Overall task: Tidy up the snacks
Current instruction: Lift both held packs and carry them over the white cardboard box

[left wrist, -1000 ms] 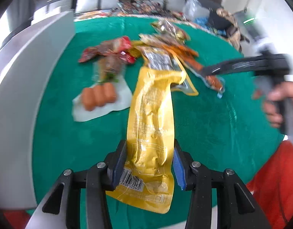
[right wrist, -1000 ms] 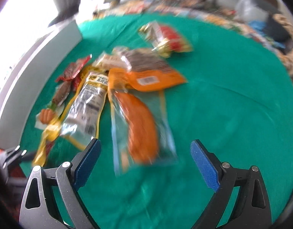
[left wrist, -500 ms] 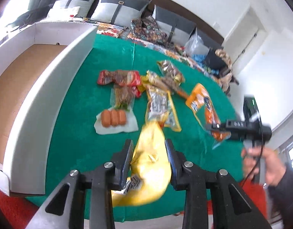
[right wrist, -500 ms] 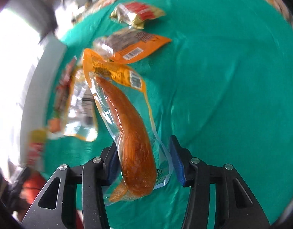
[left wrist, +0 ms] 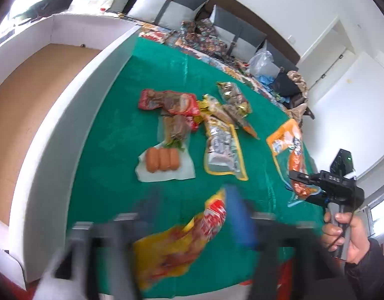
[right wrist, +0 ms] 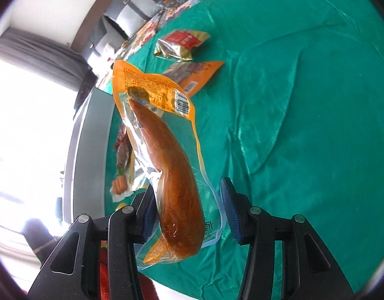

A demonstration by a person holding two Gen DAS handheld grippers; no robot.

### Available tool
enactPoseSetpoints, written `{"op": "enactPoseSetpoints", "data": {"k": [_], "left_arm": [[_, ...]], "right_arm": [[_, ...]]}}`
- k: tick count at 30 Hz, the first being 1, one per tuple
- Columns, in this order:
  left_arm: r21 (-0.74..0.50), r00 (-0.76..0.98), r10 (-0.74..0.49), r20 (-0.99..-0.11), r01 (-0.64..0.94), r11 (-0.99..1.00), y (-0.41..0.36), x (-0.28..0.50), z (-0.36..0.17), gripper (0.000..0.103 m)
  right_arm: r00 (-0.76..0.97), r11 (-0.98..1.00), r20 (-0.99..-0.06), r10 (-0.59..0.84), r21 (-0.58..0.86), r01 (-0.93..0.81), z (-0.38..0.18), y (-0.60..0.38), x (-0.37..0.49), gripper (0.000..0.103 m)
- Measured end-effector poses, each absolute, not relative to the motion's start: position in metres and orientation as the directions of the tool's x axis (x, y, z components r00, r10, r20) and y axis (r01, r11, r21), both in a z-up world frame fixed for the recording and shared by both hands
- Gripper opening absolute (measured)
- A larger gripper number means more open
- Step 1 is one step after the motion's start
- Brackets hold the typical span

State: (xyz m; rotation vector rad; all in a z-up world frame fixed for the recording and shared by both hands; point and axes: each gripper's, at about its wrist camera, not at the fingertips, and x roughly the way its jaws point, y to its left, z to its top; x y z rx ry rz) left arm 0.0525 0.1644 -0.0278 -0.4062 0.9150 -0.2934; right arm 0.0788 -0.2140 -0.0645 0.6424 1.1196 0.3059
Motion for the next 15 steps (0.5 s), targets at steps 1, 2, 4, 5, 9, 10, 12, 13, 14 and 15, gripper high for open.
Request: {"op": "enactPoseSetpoints", "data": {"k": [1, 2, 4, 5, 9, 10, 12, 13, 14, 15], "left_arm": [[-0.441, 0.578, -0.399, -0.712, 0.073, 0.894, 0.164, 0.054, -0.031, 0.082], [-0.414, 0.567, -0.38, -0.731, 0.073, 0.907, 0.162, 0.057, -0.037, 0.082], [-0.383, 0.545, -0.355, -0.759, 0.066, 0.921, 0.159, 0.061, -0.047, 0.082], [-0.368, 0.538, -0.345, -0.769, 0.067, 0.927, 0.157, 0.064, -0.053, 0.082], [-0.288, 0.511, -0.285, -0.811, 0.075, 0.955, 0.146, 0.067, -0.064, 0.08], [-0.289, 0.52, -0.292, -0.803, 0.088, 0.953, 0.144, 0.065, -0.061, 0.081], [-0.274, 0.533, -0.322, -0.782, 0.169, 0.947, 0.137, 0.06, -0.044, 0.082], [-0.233, 0.514, -0.326, -0.794, 0.238, 0.943, 0.13, 0.06, -0.038, 0.084], [-0.182, 0.484, -0.311, -0.818, 0.296, 0.938, 0.123, 0.063, -0.036, 0.089], [-0.128, 0.456, -0.287, -0.843, 0.347, 0.929, 0.114, 0.065, -0.036, 0.09]], "right_arm": [[0.417, 0.779, -0.734, 0.535, 0.62, 0.092, -0.068, -0.214, 0.081, 0.05], [0.415, 0.778, -0.736, 0.535, 0.621, 0.096, -0.074, -0.212, 0.089, 0.05], [0.412, 0.776, -0.735, 0.538, 0.623, 0.098, -0.076, -0.21, 0.088, 0.05], [0.411, 0.776, -0.735, 0.54, 0.624, 0.096, -0.076, -0.209, 0.089, 0.05], [0.418, 0.776, -0.726, 0.546, 0.626, 0.074, -0.072, -0.206, 0.091, 0.05], [0.424, 0.778, -0.724, 0.544, 0.624, 0.068, -0.07, -0.206, 0.091, 0.05], [0.434, 0.78, -0.72, 0.542, 0.623, 0.057, -0.064, -0.207, 0.088, 0.051], [0.438, 0.783, -0.719, 0.54, 0.62, 0.051, -0.061, -0.208, 0.086, 0.051], [0.439, 0.784, -0.718, 0.54, 0.618, 0.046, -0.059, -0.209, 0.083, 0.051], [0.439, 0.785, -0.718, 0.541, 0.618, 0.044, -0.058, -0.21, 0.081, 0.051]]}}
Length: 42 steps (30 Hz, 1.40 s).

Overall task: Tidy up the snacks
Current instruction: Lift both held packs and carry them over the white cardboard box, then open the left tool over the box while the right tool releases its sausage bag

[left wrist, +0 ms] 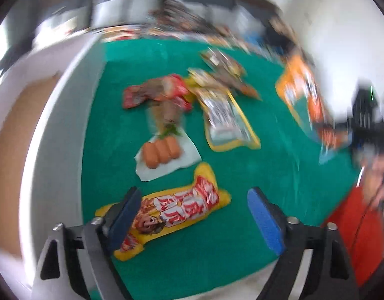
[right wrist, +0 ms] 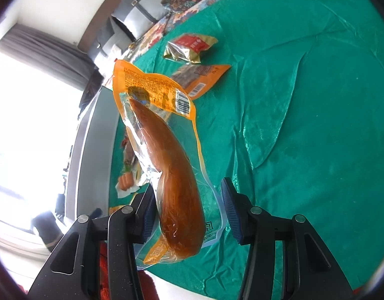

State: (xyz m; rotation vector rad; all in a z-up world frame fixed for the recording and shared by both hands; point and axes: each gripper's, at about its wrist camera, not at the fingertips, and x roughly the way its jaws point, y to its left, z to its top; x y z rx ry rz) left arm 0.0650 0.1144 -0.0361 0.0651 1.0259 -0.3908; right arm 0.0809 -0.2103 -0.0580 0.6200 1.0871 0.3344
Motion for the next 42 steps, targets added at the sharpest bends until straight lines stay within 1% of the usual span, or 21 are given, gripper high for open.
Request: {"op": "enactPoseSetpoints", "data": {"k": [3, 6, 7, 8, 9, 10, 11, 12, 16, 19, 21, 24, 28, 30, 31, 34, 36, 37, 38, 40, 42], "left_arm": [[0.071, 0.382, -0.151, -0.912, 0.508, 0.858, 0.082, 0.071, -0.052, 0.09], [0.255, 0.347, 0.019, -0.938, 0.649, 0.716, 0.053, 0.072, -0.083, 0.09], [0.289, 0.339, 0.065, -0.938, 0.668, 0.686, 0.05, 0.074, -0.092, 0.089], [0.294, 0.314, 0.097, -0.945, 0.678, 0.674, 0.052, 0.078, -0.101, 0.085], [0.244, 0.287, 0.059, -0.956, 0.668, 0.703, 0.057, 0.082, -0.097, 0.073], [0.17, 0.237, 0.017, -0.971, 0.642, 0.748, 0.064, 0.088, -0.091, 0.047], [0.151, 0.238, -0.001, -0.971, 0.617, 0.773, 0.068, 0.091, -0.085, 0.038], [0.141, 0.239, -0.007, -0.971, 0.598, 0.789, 0.071, 0.092, -0.082, 0.034], [0.071, 0.295, -0.096, -0.951, 0.509, 0.858, 0.084, 0.088, -0.062, 0.032], [-0.102, 0.344, -0.25, -0.905, 0.396, 0.913, 0.105, 0.081, -0.038, 0.032], [-0.259, 0.386, -0.376, -0.842, 0.322, 0.911, 0.127, 0.071, -0.014, 0.032], [-0.407, 0.473, -0.482, -0.738, 0.257, 0.876, 0.163, 0.051, 0.024, 0.032], [-0.461, 0.592, -0.468, -0.656, 0.176, 0.87, 0.225, 0.035, 0.071, 0.032], [-0.413, 0.649, -0.377, -0.661, 0.105, 0.905, 0.265, 0.034, 0.091, 0.032], [-0.34, 0.676, -0.273, -0.685, 0.035, 0.94, 0.29, 0.034, 0.1, 0.033], [-0.18, 0.667, -0.056, -0.743, -0.119, 0.976, 0.335, 0.038, 0.098, 0.037], [-0.095, 0.621, 0.076, -0.781, -0.238, 0.967, 0.365, 0.041, 0.086, 0.065], [-0.08, 0.609, 0.106, -0.786, -0.27, 0.96, 0.377, 0.039, 0.081, 0.089], [-0.054, 0.603, 0.152, -0.783, -0.309, 0.949, 0.388, 0.033, 0.077, 0.097], [-0.041, 0.606, 0.188, -0.773, -0.343, 0.938, 0.398, 0.019, 0.073, 0.098], [-0.076, 0.614, 0.178, -0.769, -0.363, 0.929, 0.406, 0.009, 0.065, 0.099]], "right_arm": [[0.431, 0.78, -0.716, 0.55, 0.624, 0.042, -0.058, -0.21, 0.079, 0.051], [0.427, 0.769, -0.706, 0.565, 0.639, 0.039, -0.058, -0.205, 0.076, 0.051], [0.425, 0.762, -0.7, 0.574, 0.647, 0.038, -0.057, -0.203, 0.074, 0.051], [0.424, 0.758, -0.697, 0.579, 0.651, 0.036, -0.056, -0.201, 0.073, 0.051], [0.422, 0.752, -0.691, 0.587, 0.659, 0.032, -0.055, -0.199, 0.07, 0.051], [0.422, 0.748, -0.685, 0.594, 0.663, 0.025, -0.052, -0.198, 0.068, 0.051], [0.422, 0.747, -0.682, 0.597, 0.665, 0.018, -0.049, -0.197, 0.066, 0.052], [0.423, 0.748, -0.681, 0.598, 0.664, 0.011, -0.046, -0.196, 0.064, 0.052], [0.426, 0.748, -0.675, 0.602, 0.663, -0.008, -0.037, -0.194, 0.06, 0.052], [0.426, 0.732, -0.66, 0.619, 0.681, -0.01, -0.036, -0.189, 0.062, 0.052], [0.42, 0.725, -0.654, 0.629, 0.689, -0.014, -0.034, -0.184, 0.064, 0.052], [0.399, 0.72, -0.651, 0.645, 0.694, -0.031, -0.027, -0.167, 0.069, 0.052], [0.353, 0.695, -0.623, 0.698, 0.708, -0.125, 0.001, -0.111, 0.085, 0.052], [0.306, 0.65, -0.582, 0.753, 0.732, -0.205, 0.023, -0.06, 0.096, 0.052], [0.282, 0.624, -0.562, 0.777, 0.745, -0.234, 0.031, -0.038, 0.1, 0.052], [0.176, 0.526, -0.496, 0.85, 0.788, -0.32, 0.055, 0.058, 0.117, 0.054], [0.139, 0.504, -0.49, 0.861, 0.782, -0.367, 0.061, 0.107, 0.123, 0.067], [0.118, 0.502, -0.497, 0.86, 0.779, -0.375, 0.06, 0.134, 0.129, 0.077], [0.114, 0.51, -0.507, 0.854, 0.776, -0.37, 0.058, 0.144, 0.132, 0.08], [0.136, 0.552, -0.542, 0.829, 0.756, -0.353, 0.052, 0.16, 0.14, 0.081], [0.181, 0.568, -0.541, 0.821, 0.746, -0.348, 0.049, 0.152, 0.147, 0.081]]}}
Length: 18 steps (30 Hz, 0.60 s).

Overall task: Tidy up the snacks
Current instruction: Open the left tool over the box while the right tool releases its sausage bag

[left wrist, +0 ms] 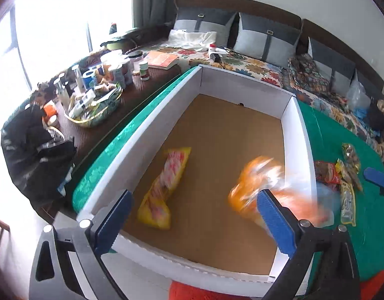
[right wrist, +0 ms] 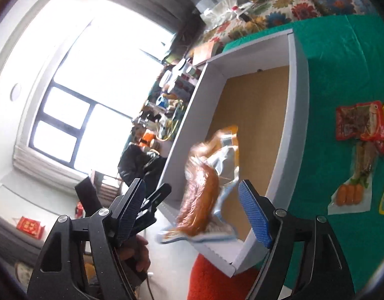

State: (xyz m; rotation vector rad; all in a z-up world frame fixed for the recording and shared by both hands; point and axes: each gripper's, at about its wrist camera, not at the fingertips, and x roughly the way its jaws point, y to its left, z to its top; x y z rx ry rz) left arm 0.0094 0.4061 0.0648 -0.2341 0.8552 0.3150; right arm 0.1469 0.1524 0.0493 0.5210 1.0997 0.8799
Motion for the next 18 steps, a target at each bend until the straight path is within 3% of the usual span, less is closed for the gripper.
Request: {"op": "enactPoseSetpoints", "data": {"k": [5, 8, 13, 18], "left_arm": [[-0.207, 0.684, 0.061, -0.727, -0.303, 0.93, 0.368, 0.002, 0.058, 0.099], [-0.273, 0.723, -0.046, -0.69, -0.2, 0.941, 0.303, 0.012, 0.061, 0.099], [-0.339, 0.718, -0.233, -0.655, -0.004, 0.941, 0.189, 0.019, 0.051, 0.1], [-0.335, 0.651, -0.292, -0.701, 0.061, 0.94, 0.102, 0.021, -0.005, 0.1]], "right_arm": [[0.296, 0.678, -0.612, 0.733, 0.62, -0.394, 0.048, 0.101, 0.155, 0.081], [0.455, 0.85, -0.726, 0.515, 0.363, -0.382, 0.023, 0.044, 0.148, 0.08], [0.606, 0.998, -0.794, 0.039, -0.002, -0.067, -0.067, -0.098, 0.13, 0.08], [0.547, 0.977, -0.815, -0.19, -0.101, 0.19, -0.123, -0.228, 0.133, 0.08]]}}
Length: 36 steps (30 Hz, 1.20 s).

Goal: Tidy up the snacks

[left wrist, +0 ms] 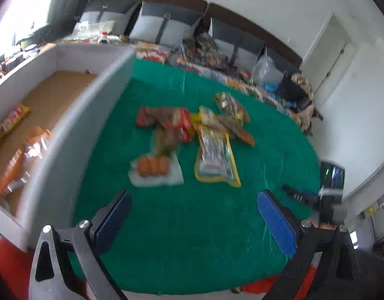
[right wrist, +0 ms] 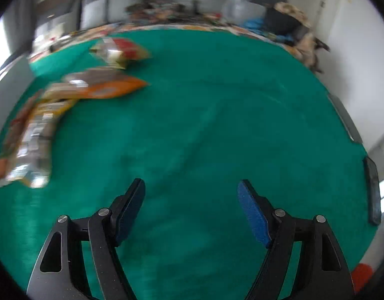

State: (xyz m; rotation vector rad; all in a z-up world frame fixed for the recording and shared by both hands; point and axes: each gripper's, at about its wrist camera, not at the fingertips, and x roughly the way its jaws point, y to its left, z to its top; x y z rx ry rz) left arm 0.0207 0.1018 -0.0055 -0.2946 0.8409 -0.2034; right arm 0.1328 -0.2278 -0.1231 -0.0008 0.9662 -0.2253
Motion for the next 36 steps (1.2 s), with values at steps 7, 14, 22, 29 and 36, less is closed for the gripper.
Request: {"op": "enactPoseSetpoints", "data": {"k": [7, 14, 22, 29, 36], "left_arm": [[-0.204, 0.593, -0.221, -0.774, 0.096, 0.974, 0.081, 0.011, -0.059, 0.1], [-0.238, 0.61, -0.242, -0.755, 0.089, 0.967, 0.085, 0.011, -0.066, 0.1], [-0.264, 0.617, -0.253, -0.746, 0.075, 0.962, 0.091, 0.02, -0.073, 0.1], [-0.256, 0.633, -0.235, -0.738, 0.06, 0.965, 0.093, 0.019, -0.073, 0.1], [-0.226, 0.643, -0.229, -0.731, 0.087, 0.97, 0.085, 0.017, -0.071, 0.1]], "right_arm": [[0.582, 0.969, -0.78, -0.229, -0.125, 0.214, -0.138, -0.276, 0.194, 0.088], [0.594, 0.964, -0.791, -0.149, 0.017, 0.265, -0.128, -0.29, 0.203, 0.096], [0.586, 0.964, -0.794, -0.162, -0.001, 0.265, -0.129, -0.279, 0.198, 0.097], [0.585, 0.964, -0.794, -0.163, -0.001, 0.266, -0.128, -0.279, 0.198, 0.097], [0.585, 0.964, -0.794, -0.163, -0.001, 0.266, -0.128, -0.28, 0.198, 0.097]]}}
